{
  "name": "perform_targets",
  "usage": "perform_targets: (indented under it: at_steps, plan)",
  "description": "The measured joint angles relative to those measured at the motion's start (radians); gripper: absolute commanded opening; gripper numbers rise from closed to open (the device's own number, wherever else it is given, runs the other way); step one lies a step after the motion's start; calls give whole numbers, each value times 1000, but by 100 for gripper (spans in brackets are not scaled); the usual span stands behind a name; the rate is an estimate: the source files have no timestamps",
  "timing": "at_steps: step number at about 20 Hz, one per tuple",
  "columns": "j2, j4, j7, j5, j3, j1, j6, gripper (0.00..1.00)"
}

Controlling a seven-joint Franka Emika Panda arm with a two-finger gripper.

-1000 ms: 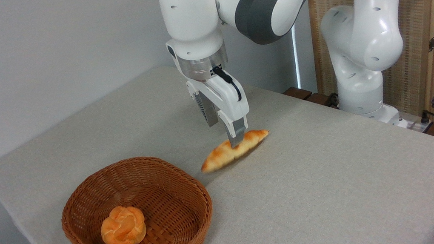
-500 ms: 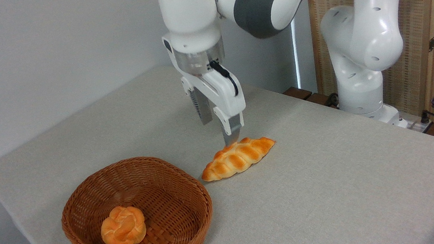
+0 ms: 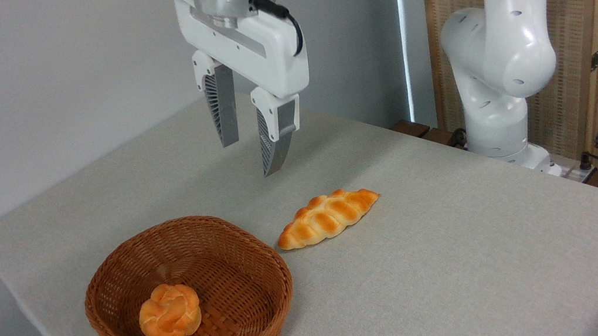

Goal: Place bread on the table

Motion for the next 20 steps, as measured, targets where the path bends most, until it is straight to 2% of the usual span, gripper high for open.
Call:
perform_targets:
  at_steps: [2, 6, 9, 12, 20]
  plan:
    - [28, 41, -34, 19, 1, 0, -21, 100]
    - [120, 173, -54, 23, 1, -1, -120, 100]
    - [180, 241, -69, 23, 1, -2, -150, 100]
    - [199, 267, -102, 23, 0, -3, -182, 100]
    - [224, 305, -107, 23, -1, -3, -198, 100]
